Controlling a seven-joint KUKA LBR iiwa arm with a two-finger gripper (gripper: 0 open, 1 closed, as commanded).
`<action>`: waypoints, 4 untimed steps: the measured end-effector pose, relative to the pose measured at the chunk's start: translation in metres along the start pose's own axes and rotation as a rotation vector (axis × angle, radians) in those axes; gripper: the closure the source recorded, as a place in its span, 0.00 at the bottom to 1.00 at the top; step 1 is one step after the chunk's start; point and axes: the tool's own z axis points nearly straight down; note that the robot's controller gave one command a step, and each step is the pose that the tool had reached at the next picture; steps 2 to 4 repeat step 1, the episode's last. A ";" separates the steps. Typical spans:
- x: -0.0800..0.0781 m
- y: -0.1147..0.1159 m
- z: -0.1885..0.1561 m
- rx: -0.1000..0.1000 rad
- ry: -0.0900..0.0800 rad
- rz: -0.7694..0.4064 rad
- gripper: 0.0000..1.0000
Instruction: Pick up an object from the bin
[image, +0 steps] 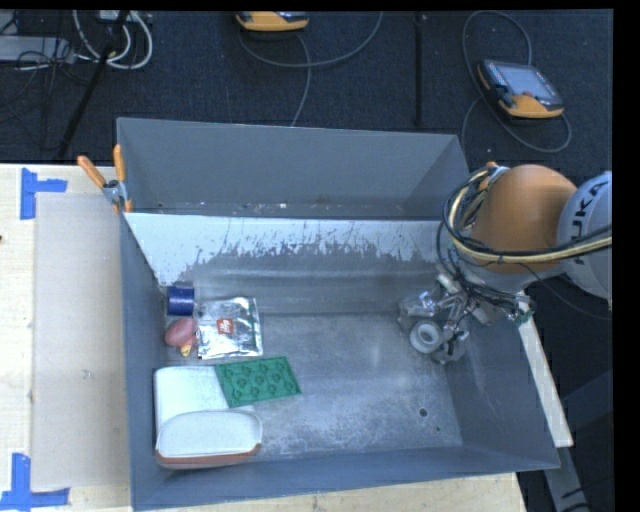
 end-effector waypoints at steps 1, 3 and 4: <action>0.037 0.017 -0.158 0.008 -0.003 -0.090 1.00; 0.037 0.017 -0.158 0.008 -0.003 -0.090 1.00; 0.037 0.017 -0.158 0.008 -0.003 -0.090 1.00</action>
Offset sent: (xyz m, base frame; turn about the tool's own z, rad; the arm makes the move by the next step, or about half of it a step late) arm -0.0411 -0.0081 0.1532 -0.0925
